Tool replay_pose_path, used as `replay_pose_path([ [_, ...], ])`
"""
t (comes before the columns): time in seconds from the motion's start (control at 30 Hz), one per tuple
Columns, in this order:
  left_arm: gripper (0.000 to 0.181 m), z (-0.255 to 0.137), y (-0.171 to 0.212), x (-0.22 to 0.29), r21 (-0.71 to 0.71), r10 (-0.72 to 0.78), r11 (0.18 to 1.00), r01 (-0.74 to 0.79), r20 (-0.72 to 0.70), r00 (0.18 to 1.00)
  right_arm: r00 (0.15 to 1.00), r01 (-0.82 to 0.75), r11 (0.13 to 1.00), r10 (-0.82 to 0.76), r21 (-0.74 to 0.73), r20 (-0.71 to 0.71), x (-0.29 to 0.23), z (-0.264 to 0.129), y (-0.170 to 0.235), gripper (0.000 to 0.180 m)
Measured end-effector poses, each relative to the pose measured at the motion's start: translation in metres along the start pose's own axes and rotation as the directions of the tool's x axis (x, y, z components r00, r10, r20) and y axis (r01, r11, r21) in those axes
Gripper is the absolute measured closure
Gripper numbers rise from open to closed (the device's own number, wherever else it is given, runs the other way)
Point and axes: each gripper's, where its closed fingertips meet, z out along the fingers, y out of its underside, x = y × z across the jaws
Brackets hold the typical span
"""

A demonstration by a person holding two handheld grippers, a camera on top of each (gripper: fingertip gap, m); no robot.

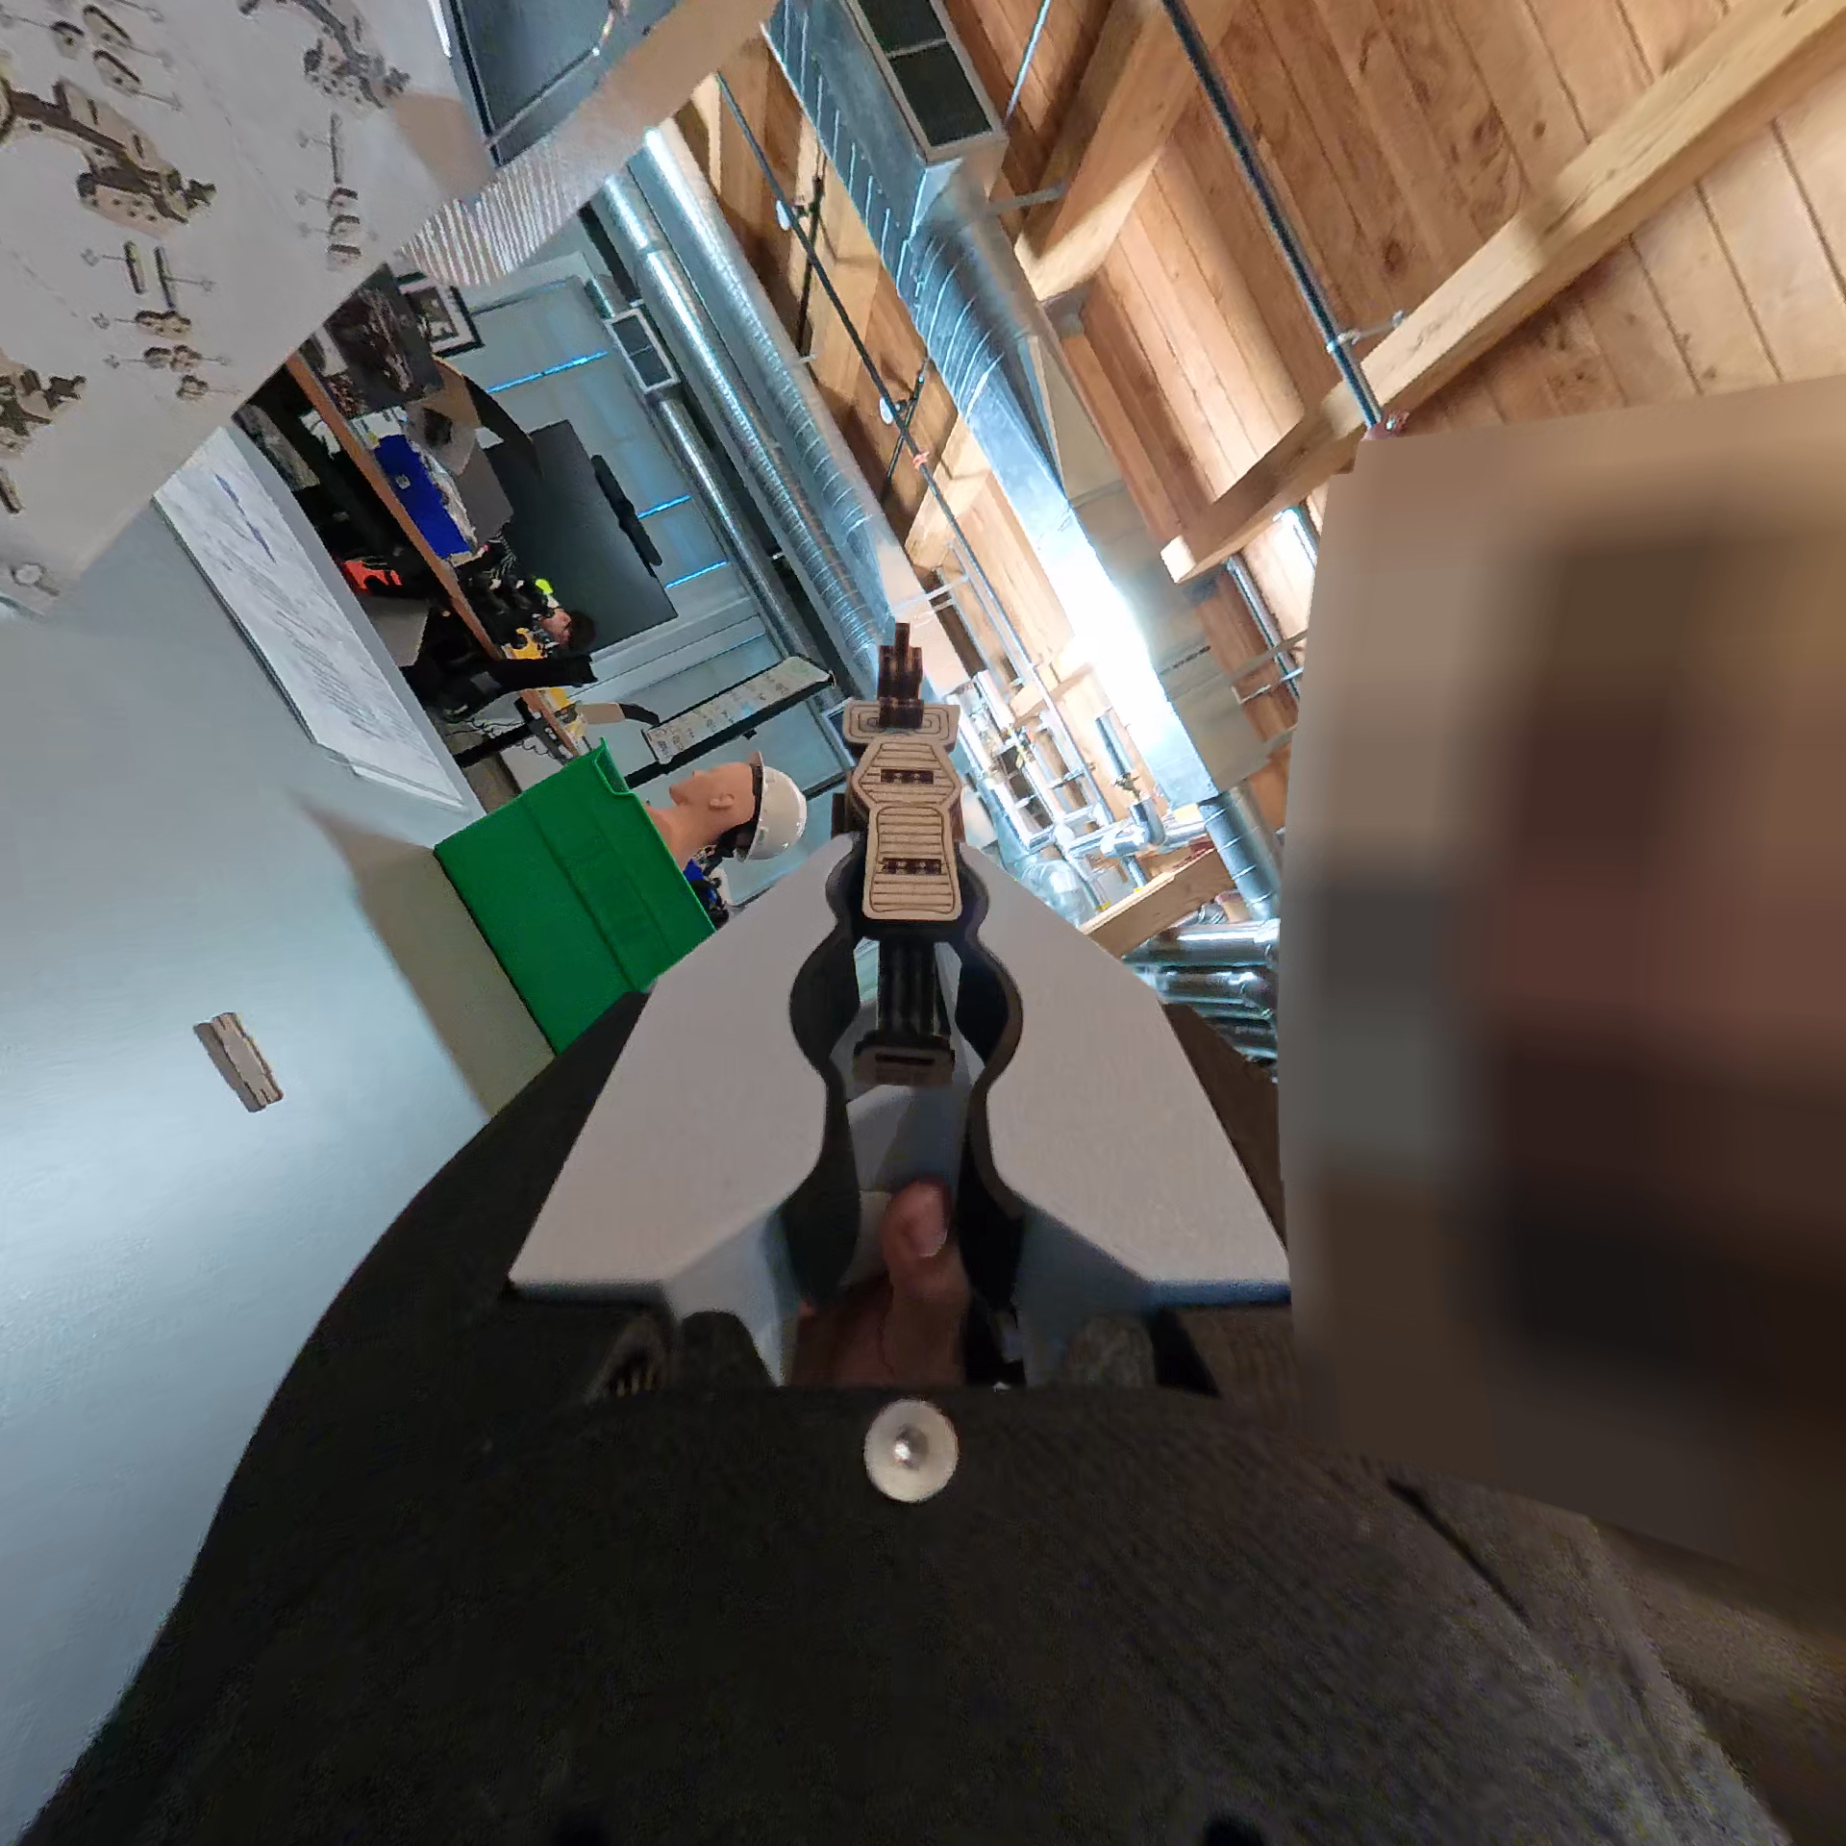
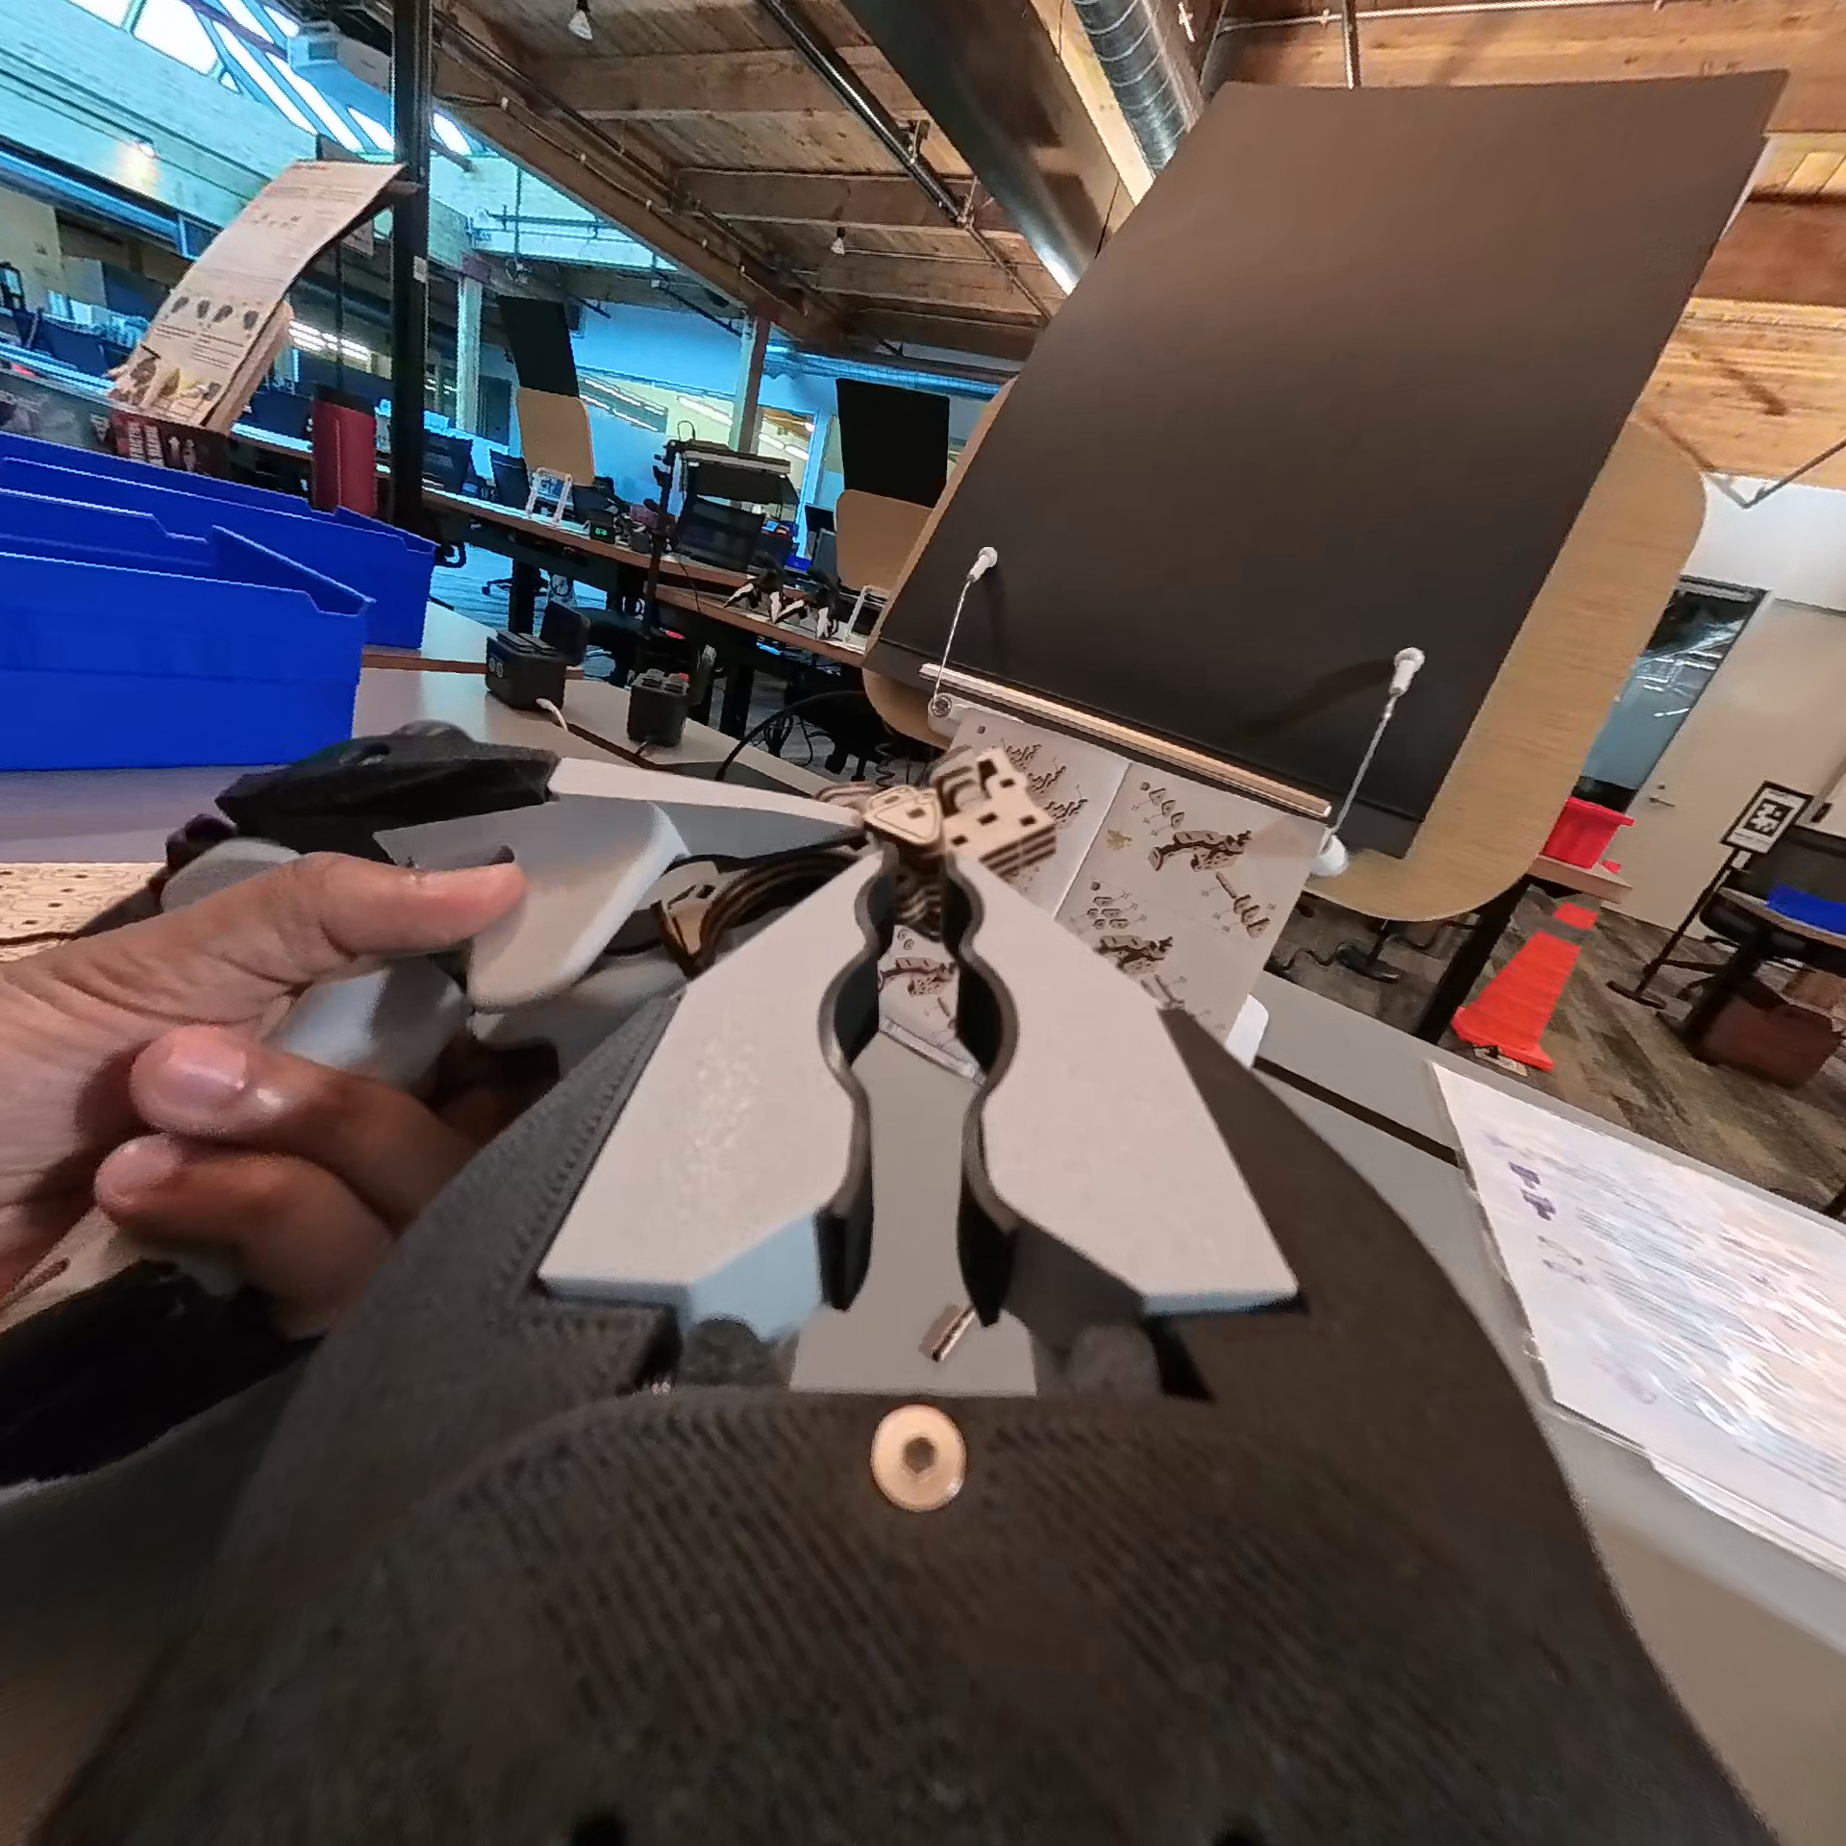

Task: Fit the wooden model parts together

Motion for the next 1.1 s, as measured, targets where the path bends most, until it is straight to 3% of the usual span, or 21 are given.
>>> replay_pose_path([
  [0.03, 0.169, 0.0, 0.0, 0.0, -0.003, 0.011, 1.0, -0.011, 0.005, 1.0, 1.0, -0.001, 1.0, 0.001, -0.001, 0.0, 0.0, 0.0, 0.0, 0.173],
  [0.67, 0.169, 0.0, 0.0, -0.006, -0.051, 0.15, 0.988, -0.145, 0.109, 0.983, 1.0, 0.008, 0.999, -0.008, -0.038, 0.004, 0.004, 0.002, 0.009, 0.177],
  [1.1, 0.169, 0.0, 0.002, -0.009, -0.06, 0.123, 0.991, -0.117, 0.111, 0.986, 0.999, 0.041, 0.998, -0.041, -0.047, 0.009, 0.003, 0.002, 0.012, 0.173],
])
